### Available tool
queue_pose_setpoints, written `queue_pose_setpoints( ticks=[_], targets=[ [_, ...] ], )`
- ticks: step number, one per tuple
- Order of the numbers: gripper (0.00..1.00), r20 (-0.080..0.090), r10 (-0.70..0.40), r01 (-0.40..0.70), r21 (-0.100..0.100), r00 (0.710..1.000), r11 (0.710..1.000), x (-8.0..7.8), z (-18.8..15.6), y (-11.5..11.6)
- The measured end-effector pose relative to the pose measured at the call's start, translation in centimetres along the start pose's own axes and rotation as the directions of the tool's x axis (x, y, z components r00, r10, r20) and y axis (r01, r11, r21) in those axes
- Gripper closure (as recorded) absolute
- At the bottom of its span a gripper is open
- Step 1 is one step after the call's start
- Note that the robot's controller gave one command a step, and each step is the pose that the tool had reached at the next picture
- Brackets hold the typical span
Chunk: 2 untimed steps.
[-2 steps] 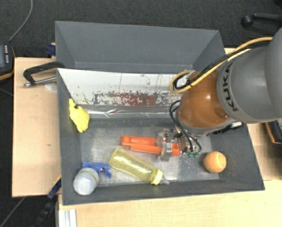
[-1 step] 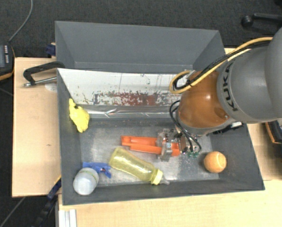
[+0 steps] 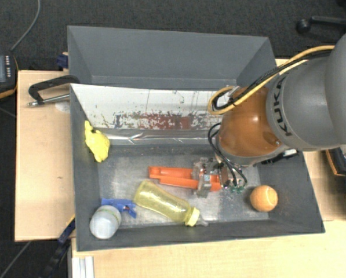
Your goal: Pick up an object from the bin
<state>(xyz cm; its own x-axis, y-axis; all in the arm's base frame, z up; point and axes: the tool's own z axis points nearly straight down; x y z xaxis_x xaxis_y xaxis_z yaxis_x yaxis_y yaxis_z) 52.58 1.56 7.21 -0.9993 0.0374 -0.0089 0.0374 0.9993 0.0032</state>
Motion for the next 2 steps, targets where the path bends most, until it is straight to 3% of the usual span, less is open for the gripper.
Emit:
queue_pose_setpoints(
  ticks=[2],
  targets=[
    [1.0, 0.0, 0.0, 0.0, 0.0, 1.0, 1.0, 0.0, 0.0, 0.0]
  ],
)
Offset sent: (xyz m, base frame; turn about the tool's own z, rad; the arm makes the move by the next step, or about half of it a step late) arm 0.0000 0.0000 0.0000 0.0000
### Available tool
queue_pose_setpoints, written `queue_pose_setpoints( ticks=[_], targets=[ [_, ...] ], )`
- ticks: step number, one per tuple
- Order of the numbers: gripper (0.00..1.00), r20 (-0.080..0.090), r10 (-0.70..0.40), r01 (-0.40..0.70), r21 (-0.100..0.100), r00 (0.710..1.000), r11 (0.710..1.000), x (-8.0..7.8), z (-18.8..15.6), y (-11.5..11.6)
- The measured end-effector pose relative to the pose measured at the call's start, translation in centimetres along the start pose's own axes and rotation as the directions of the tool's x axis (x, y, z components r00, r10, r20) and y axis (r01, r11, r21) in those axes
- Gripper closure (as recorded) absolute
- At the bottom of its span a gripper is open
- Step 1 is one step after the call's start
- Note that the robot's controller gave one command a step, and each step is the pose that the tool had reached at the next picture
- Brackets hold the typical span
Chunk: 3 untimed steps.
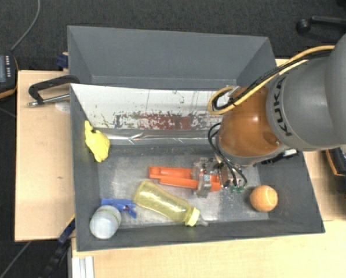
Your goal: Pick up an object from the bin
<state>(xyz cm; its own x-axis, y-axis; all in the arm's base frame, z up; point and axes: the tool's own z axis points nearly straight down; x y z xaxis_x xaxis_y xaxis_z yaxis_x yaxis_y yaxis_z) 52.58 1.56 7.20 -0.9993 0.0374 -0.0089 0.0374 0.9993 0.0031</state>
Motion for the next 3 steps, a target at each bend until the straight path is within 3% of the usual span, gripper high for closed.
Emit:
queue_pose_setpoints(
  ticks=[3],
  targets=[
    [1.0, 0.0, 0.0, 0.0, 0.0, 1.0, 1.0, 0.0, 0.0, 0.0]
  ],
)
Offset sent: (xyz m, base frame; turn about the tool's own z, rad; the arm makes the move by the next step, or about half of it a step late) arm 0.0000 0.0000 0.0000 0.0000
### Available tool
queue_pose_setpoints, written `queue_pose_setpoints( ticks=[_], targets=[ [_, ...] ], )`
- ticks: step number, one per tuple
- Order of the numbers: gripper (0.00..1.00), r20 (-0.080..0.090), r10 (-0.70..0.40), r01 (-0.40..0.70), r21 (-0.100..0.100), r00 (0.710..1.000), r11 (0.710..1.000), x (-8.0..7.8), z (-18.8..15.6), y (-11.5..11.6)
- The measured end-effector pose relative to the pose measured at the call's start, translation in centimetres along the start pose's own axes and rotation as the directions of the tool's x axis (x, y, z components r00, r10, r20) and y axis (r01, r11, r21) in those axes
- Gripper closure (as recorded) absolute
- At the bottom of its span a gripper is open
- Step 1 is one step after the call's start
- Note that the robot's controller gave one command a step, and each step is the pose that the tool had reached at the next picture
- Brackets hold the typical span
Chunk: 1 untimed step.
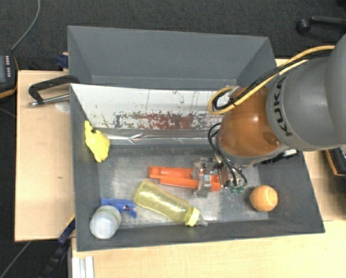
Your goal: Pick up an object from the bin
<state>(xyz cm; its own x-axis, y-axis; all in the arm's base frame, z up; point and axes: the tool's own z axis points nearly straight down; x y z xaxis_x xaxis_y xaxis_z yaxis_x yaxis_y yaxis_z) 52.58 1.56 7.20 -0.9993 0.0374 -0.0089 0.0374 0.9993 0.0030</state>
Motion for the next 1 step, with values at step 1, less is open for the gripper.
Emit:
queue_pose_setpoints(
  ticks=[1],
  targets=[
    [1.0, 0.0, 0.0, 0.0, 0.0, 1.0, 1.0, 0.0, 0.0, 0.0]
  ],
)
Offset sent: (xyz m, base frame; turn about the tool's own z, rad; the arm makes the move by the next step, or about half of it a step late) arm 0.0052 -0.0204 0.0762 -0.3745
